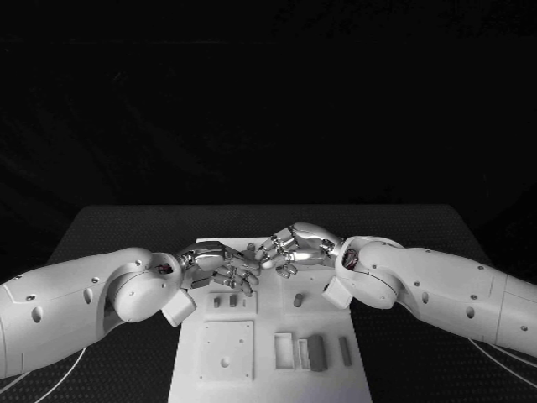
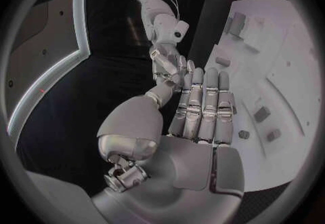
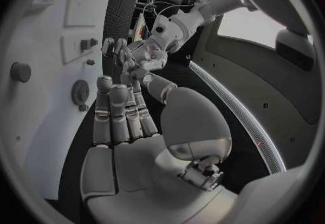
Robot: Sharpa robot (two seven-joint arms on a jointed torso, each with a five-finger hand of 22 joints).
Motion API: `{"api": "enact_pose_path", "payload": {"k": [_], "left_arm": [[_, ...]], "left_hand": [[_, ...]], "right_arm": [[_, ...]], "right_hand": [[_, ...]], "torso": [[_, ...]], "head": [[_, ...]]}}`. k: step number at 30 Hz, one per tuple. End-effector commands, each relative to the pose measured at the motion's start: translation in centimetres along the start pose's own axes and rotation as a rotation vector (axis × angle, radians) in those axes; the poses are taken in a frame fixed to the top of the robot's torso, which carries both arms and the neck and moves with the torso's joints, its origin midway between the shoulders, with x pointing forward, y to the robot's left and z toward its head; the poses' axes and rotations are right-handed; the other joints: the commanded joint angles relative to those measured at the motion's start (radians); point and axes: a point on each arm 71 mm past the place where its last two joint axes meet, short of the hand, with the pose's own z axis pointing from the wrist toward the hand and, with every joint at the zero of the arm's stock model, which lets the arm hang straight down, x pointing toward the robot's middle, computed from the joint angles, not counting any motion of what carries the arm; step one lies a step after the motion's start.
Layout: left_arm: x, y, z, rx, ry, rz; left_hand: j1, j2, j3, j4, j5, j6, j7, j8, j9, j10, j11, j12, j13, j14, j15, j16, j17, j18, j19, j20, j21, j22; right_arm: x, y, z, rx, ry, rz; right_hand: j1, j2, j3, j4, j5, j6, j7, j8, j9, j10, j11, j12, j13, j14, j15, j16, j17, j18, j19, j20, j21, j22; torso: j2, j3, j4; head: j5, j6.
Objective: Assemble the parts on the task board
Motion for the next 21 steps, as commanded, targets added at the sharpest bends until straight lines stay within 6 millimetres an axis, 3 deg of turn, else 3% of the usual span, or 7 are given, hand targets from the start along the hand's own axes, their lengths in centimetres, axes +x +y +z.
{"api": "enact_pose_path", "payload": {"k": [1,5,11,17,21], "left_arm": [[0.21,-0.15,0.01,0.010,0.019,0.002],[0.16,-0.16,-0.01,0.013,0.014,0.002],[0.05,-0.14,-0.08,0.014,0.008,0.001],[0.06,-0.12,-0.08,0.012,0.010,0.001],[0.07,-0.12,-0.07,0.011,0.010,0.001]], "left_hand": [[0.007,0.006,0.005,-0.002,0.000,0.007,0.002,0.003,0.002,0.009,-0.001,0.003,0.002,0.010,0.000,-0.006,0.001,-0.002,0.004,0.000,0.006,0.002],[0.007,0.006,0.006,-0.002,0.000,0.007,0.002,0.003,0.002,0.010,-0.001,0.003,0.002,0.010,0.000,-0.006,0.002,-0.002,0.004,0.000,0.006,0.002],[0.008,0.006,0.007,-0.002,0.000,0.008,0.004,0.004,0.003,0.011,-0.002,0.004,0.003,0.011,0.000,-0.006,0.003,-0.002,0.005,-0.001,0.006,0.003],[0.008,0.006,0.008,-0.002,0.000,0.008,0.005,0.004,0.003,0.012,-0.002,0.004,0.003,0.011,-0.001,-0.006,0.004,-0.002,0.006,-0.001,0.007,0.003],[0.008,0.006,0.008,-0.002,0.000,0.008,0.005,0.004,0.003,0.012,-0.002,0.004,0.003,0.012,-0.001,-0.006,0.004,-0.002,0.006,-0.001,0.007,0.003]], "right_arm": [[0.25,0.11,0.04,-0.010,0.018,-0.022],[0.25,0.16,0.03,-0.015,0.017,-0.017],[0.18,0.15,0.04,-0.015,0.008,-0.021],[0.13,0.18,0.05,-0.019,0.000,-0.024],[0.02,0.18,0.05,-0.022,-0.012,-0.024]], "right_hand": [[-0.004,-0.029,-0.008,0.000,-0.002,-0.007,0.003,-0.005,-0.004,-0.001,0.004,-0.009,-0.004,0.001,0.000,0.002,-0.002,0.012,-0.003,-0.005,0.004,0.014],[-0.027,-0.051,-0.031,0.001,-0.002,-0.016,0.004,-0.010,-0.007,-0.012,0.010,-0.020,-0.009,-0.003,0.007,0.001,-0.003,0.012,-0.005,-0.002,0.003,0.014],[-0.038,-0.051,-0.050,0.001,-0.002,-0.021,0.001,-0.012,-0.010,-0.012,0.011,-0.024,-0.012,-0.002,0.008,0.003,-0.003,0.012,-0.003,-0.002,0.002,0.013],[-0.027,-0.043,-0.055,0.000,-0.002,-0.013,0.002,-0.007,-0.010,-0.005,0.009,-0.024,-0.013,0.001,0.006,0.005,-0.004,0.012,0.002,-0.006,0.003,0.012],[-0.015,-0.021,-0.053,0.000,-0.002,0.010,-0.002,0.005,-0.007,0.021,0.001,-0.015,-0.009,0.008,-0.002,0.008,-0.005,0.012,0.010,-0.009,0.004,0.011]], "torso": [[0.000,0.0000,0.0000],[0.000,0.0000,-0.0002],[0.000,0.0014,-0.0011],[0.000,0.0011,-0.0007],[0.001,0.0011,-0.0001]], "head": [[0.000,0.000],[-0.001,0.000],[-0.001,0.002],[-0.002,0.001],[-0.002,0.002]]}}
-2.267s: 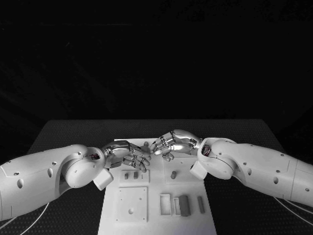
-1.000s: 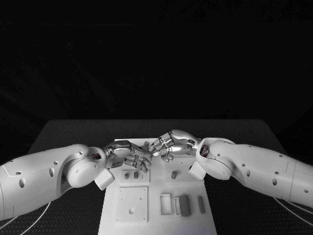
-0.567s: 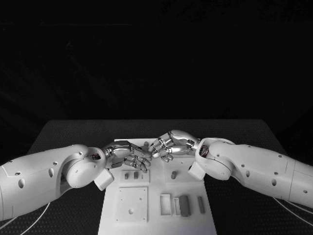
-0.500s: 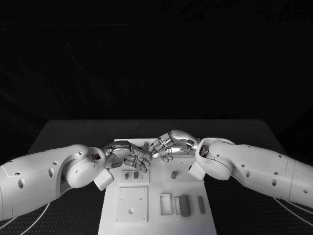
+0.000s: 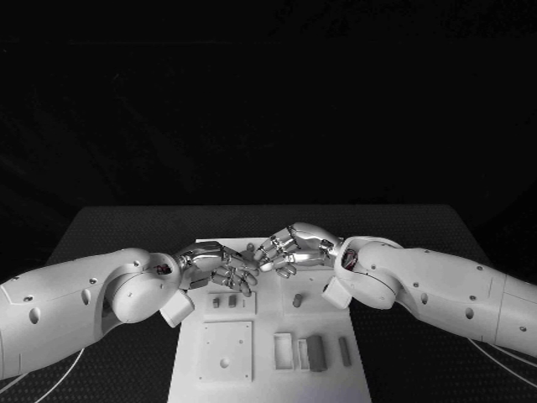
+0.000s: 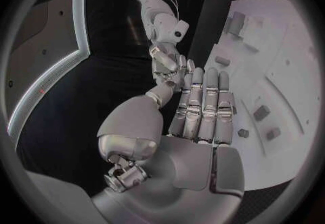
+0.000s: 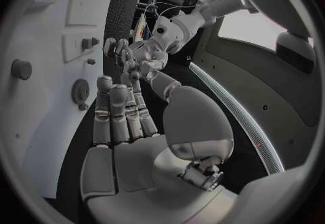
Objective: Assemble the parts on the task board
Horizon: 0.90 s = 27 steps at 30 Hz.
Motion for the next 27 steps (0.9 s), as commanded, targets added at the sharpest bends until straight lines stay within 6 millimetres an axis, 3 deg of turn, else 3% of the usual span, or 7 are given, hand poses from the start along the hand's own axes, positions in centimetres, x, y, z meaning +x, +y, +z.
{"api": "enact_pose_path", "payload": {"k": [1,5,12,23,27], "left_arm": [[0.20,-0.17,0.05,0.012,0.014,0.002],[0.23,-0.17,0.06,0.012,0.016,0.002],[0.37,-0.18,0.09,0.010,0.026,0.002],[0.37,-0.16,0.08,0.008,0.025,0.002],[0.42,-0.16,0.10,0.006,0.028,0.003]], "left_hand": [[0.005,0.002,0.006,0.001,0.004,0.007,0.000,0.006,0.001,0.008,0.002,0.004,0.001,0.005,0.000,-0.006,0.002,-0.001,0.006,-0.001,0.007,0.002],[0.005,0.002,0.006,0.001,0.004,0.007,0.000,0.006,0.001,0.008,0.002,0.004,0.001,0.005,0.000,-0.006,0.002,-0.001,0.006,-0.001,0.007,0.002],[0.005,0.002,0.006,0.001,0.004,0.007,0.001,0.006,0.002,0.009,0.001,0.004,0.002,0.005,0.000,-0.006,0.003,-0.001,0.006,-0.001,0.007,0.002],[0.006,0.002,0.008,0.001,0.004,0.007,0.002,0.006,0.002,0.010,0.001,0.004,0.002,0.005,0.000,-0.006,0.003,-0.001,0.006,-0.002,0.007,0.003],[0.006,0.002,0.009,0.001,0.004,0.007,0.002,0.006,0.003,0.010,0.001,0.004,0.002,0.005,0.000,-0.007,0.004,-0.001,0.006,-0.002,0.007,0.003]], "right_arm": [[0.00,0.13,0.04,-0.018,-0.011,-0.008],[-0.05,0.10,0.05,-0.013,-0.019,-0.012],[0.01,0.12,0.13,-0.010,-0.020,-0.030],[-0.01,0.17,0.13,-0.015,-0.027,-0.033],[0.01,0.27,0.16,-0.023,-0.032,-0.029]], "right_hand": [[0.008,0.022,0.001,-0.001,-0.001,0.019,-0.003,0.010,0.003,0.021,-0.005,0.010,0.004,0.010,-0.006,0.006,-0.002,0.012,0.005,-0.006,0.004,0.011],[0.040,0.037,0.037,-0.001,-0.001,0.039,-0.011,0.020,0.005,0.045,-0.015,0.016,0.009,0.019,-0.016,0.008,-0.003,0.012,0.013,-0.011,0.006,0.011],[0.045,0.030,0.072,-0.001,-0.001,0.059,-0.020,0.029,0.007,0.070,-0.024,0.019,0.014,0.030,-0.025,0.010,-0.004,0.012,0.026,-0.014,0.010,0.012],[0.043,0.016,0.081,-0.001,-0.002,0.059,-0.020,0.028,0.006,0.072,-0.025,0.015,0.015,0.034,-0.026,0.009,-0.005,0.012,0.029,-0.015,0.010,0.013],[0.030,0.034,0.085,0.001,-0.002,0.059,-0.019,0.028,0.006,0.073,-0.024,0.012,0.015,0.035,-0.025,0.008,-0.006,0.012,0.031,-0.014,0.010,0.013]], "torso": [[0.000,-0.0003,0.0005],[0.000,-0.0007,0.0005],[0.000,-0.0011,0.0008],[0.000,-0.0011,0.0009],[0.000,-0.0008,0.0008]], "head": [[0.000,0.000],[0.000,-0.001],[-0.001,-0.001],[-0.001,-0.002],[-0.001,-0.002]]}}
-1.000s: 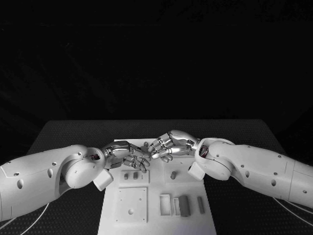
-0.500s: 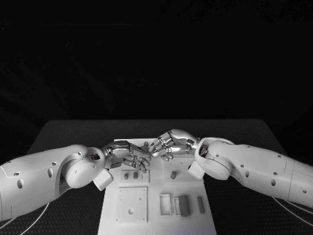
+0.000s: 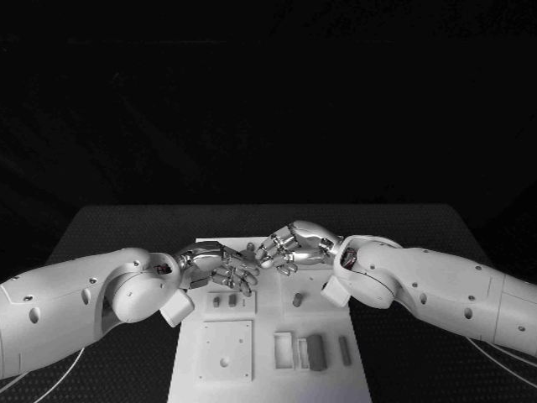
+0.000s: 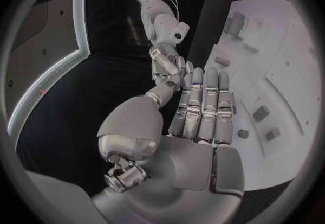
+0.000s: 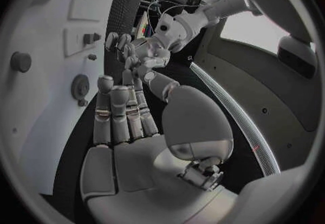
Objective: Assemble the parts on the task board
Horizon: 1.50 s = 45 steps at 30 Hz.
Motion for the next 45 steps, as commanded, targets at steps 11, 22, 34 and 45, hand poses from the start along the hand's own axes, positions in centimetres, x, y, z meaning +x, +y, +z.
{"api": "enact_pose_path", "payload": {"k": [11,22,34,45], "left_arm": [[0.46,-0.16,0.12,0.005,0.031,0.008],[0.40,-0.17,0.10,0.007,0.027,0.009],[0.35,-0.13,0.04,0.005,0.027,0.009],[0.28,-0.07,0.00,0.001,0.028,0.009]], "left_hand": [[0.008,0.002,0.008,-0.002,0.004,0.007,0.003,0.003,0.002,0.007,-0.003,0.004,0.002,0.006,0.000,-0.007,0.002,-0.001,0.006,-0.002,0.003,0.002],[0.008,0.002,0.009,-0.002,0.004,0.007,0.003,0.003,0.003,0.007,-0.003,0.004,0.002,0.006,0.000,-0.007,0.002,-0.001,0.006,-0.002,0.003,0.002],[0.009,0.002,0.010,-0.002,0.004,0.007,0.004,0.003,0.003,0.008,-0.003,0.004,0.002,0.006,0.000,-0.007,0.003,-0.002,0.006,-0.002,0.003,0.002],[0.009,0.002,0.011,-0.002,0.004,0.008,0.004,0.004,0.004,0.008,-0.003,0.004,0.003,0.006,0.000,-0.007,0.004,-0.002,0.006,-0.002,0.003,0.003]], "right_arm": [[0.27,0.37,0.19,-0.027,-0.009,-0.005],[0.68,0.49,0.24,-0.031,0.032,-0.061],[0.69,0.38,0.23,-0.024,0.042,-0.057],[0.67,0.32,0.22,-0.022,0.047,-0.058]], "right_hand": [[-0.015,0.005,0.009,-0.004,-0.001,0.002,0.004,0.002,0.000,0.006,0.003,-0.003,0.000,0.007,0.000,0.004,-0.001,0.013,0.009,-0.003,0.005,0.013],[-0.015,-0.023,0.011,-0.004,-0.002,-0.021,0.014,-0.011,-0.006,-0.009,0.010,-0.017,-0.004,0.001,0.007,0.001,-0.002,0.013,0.002,-0.004,0.002,0.015],[-0.022,-0.045,-0.004,-0.004,-0.002,-0.051,0.029,-0.027,-0.015,-0.022,0.016,-0.024,-0.008,-0.005,0.013,0.001,-0.002,0.013,-0.002,-0.001,0.000,0.015],[-0.019,-0.041,-0.005,-0.004,-0.001,-0.046,0.028,-0.023,-0.014,-0.020,0.016,-0.021,-0.008,-0.005,0.013,0.002,-0.002,0.013,-0.002,-0.001,0.000,0.015]], "torso": [[0.000,0.0000,0.0004],[0.000,-0.0003,0.0001],[0.000,0.0006,-0.0005],[0.000,0.0007,-0.0001]], "head": [[-0.002,0.000],[-0.002,-0.001],[0.000,-0.002],[0.000,-0.003]]}}
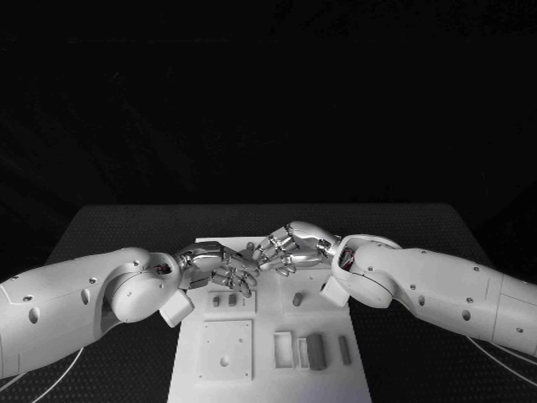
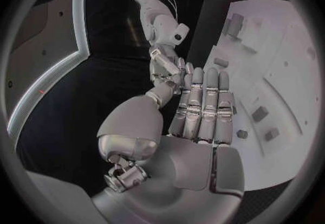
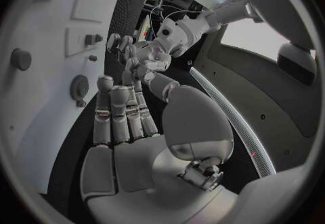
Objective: Assemble the parts on the task board
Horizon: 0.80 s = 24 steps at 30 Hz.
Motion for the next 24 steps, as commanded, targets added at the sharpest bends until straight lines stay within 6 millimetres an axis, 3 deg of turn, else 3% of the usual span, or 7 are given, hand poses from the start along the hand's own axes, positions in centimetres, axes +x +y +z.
{"api": "enact_pose_path", "payload": {"k": [1,11,24], "left_arm": [[0.24,-0.14,0.05,0.007,0.021,0.001],[0.42,-0.19,0.22,0.005,0.025,0.003],[0.51,-0.18,0.28,0.001,0.028,0.008]], "left_hand": [[0.009,0.002,0.006,-0.002,0.004,0.008,-0.002,0.004,0.001,0.005,0.000,0.004,0.001,0.007,0.000,-0.003,0.001,-0.002,0.007,-0.002,0.003,0.001],[0.009,0.002,0.007,-0.002,0.004,0.008,-0.002,0.004,0.001,0.005,0.000,0.004,0.002,0.007,0.000,-0.004,0.001,-0.002,0.006,-0.002,0.003,0.001],[0.010,0.001,0.008,-0.002,0.004,0.008,-0.002,0.004,0.002,0.005,0.000,0.004,0.002,0.007,0.000,-0.004,0.002,-0.002,0.006,-0.002,0.003,0.002]], "right_arm": [[0.28,0.07,0.05,-0.010,0.027,-0.006],[-0.26,-0.05,0.06,-0.009,-0.035,0.041],[-0.28,-0.06,0.11,-0.007,-0.041,0.049]], "right_hand": [[0.007,-0.003,-0.007,-0.002,-0.001,0.009,-0.005,0.003,0.002,-0.002,-0.001,0.001,-0.001,-0.002,0.006,0.002,0.000,0.013,-0.008,-0.002,0.000,0.016],[0.010,0.052,0.022,0.000,-0.001,0.071,-0.035,0.039,0.016,0.067,-0.028,0.030,0.019,0.016,-0.021,0.006,-0.001,0.013,0.011,-0.005,0.006,0.015],[-0.008,0.058,0.044,-0.001,-0.001,0.098,-0.049,0.057,0.029,0.105,-0.045,0.041,0.039,0.034,-0.037,0.006,-0.002,0.013,0.028,-0.017,0.010,0.014]], "torso": [[0.000,0.0003,0.0003],[0.000,-0.0002,0.0001],[0.000,0.0003,0.0000]], "head": [[0.000,-0.001],[0.001,-0.002],[0.002,-0.004]]}}
